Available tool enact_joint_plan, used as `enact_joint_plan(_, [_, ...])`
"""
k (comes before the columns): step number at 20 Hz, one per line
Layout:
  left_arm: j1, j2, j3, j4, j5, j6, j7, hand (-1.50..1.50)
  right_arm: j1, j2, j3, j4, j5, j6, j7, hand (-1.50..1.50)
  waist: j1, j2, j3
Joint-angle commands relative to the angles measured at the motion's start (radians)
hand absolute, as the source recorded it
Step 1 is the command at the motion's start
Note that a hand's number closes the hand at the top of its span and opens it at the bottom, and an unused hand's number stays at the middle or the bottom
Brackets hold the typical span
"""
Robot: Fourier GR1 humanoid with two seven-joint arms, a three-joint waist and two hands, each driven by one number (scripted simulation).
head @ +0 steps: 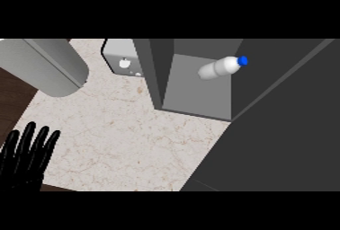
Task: Pick up the bottled water, place it into the cabinet and close the cabinet
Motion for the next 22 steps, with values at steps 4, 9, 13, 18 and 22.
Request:
enact_joint_plan(4, [0.017,0.009,0.031,0.016,0.015,-0.017,-0.012,-1.50,-0.026,0.138,-0.053,0.144,-0.085,-0.209,0.016,1.50,-0.024,-0.005,0.004])
enact_joint_plan(9, [0.037,0.011,0.034,0.024,0.013,-0.018,-0.015,-1.50,0.010,0.139,-0.158,0.134,-0.047,-0.284,-0.047,1.50,-0.061,-0.010,0.005])
enact_joint_plan(13, [0.039,0.010,0.045,0.022,0.025,-0.024,-0.017,-1.50,-0.002,0.140,-0.213,0.165,-0.060,-0.345,-0.083,1.50,-0.058,-0.006,0.006])
enact_joint_plan(18, [0.031,0.018,0.036,0.029,0.020,-0.045,-0.012,-1.50,-0.135,0.141,-0.309,0.269,-0.081,-0.438,-0.102,1.50,-0.030,-0.005,0.006])
enact_joint_plan(22, [0.002,0.006,0.041,0.032,0.036,-0.044,-0.004,-1.50,-0.340,0.144,-0.360,0.435,-0.087,-0.593,-0.117,1.50,-0.023,-0.007,0.009])
